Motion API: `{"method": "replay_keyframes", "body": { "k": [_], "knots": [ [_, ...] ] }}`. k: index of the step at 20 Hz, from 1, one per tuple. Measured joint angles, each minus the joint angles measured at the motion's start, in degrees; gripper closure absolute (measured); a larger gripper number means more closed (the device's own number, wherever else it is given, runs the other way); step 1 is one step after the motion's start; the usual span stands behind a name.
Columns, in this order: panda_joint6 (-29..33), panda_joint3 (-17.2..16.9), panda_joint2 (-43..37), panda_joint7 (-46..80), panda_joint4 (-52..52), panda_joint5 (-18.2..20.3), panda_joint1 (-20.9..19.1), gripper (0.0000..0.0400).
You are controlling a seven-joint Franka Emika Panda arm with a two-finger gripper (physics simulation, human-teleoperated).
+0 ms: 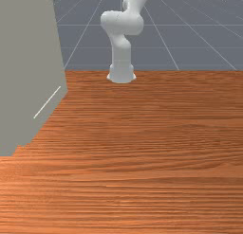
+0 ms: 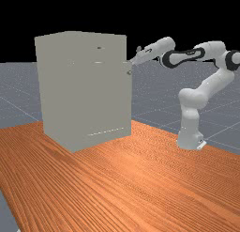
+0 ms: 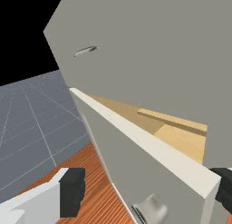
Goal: Open the cabinet door
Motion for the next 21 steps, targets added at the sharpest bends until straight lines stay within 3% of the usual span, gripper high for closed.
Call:
{"method": "replay_keyframes", "body": {
  "k": [5,9,21],
  "knots": [
    [2.9,0.0,-1.7,-0.5,-2.0,-0.1,1.8,0.0000],
    [5.1,1.3,-2.7,-0.3,-3.6,0.3,5.8,0.0000],
    [6.1,15.9,-3.0,10.6,-4.2,1.3,8.9,0.0000]
  ]
}}
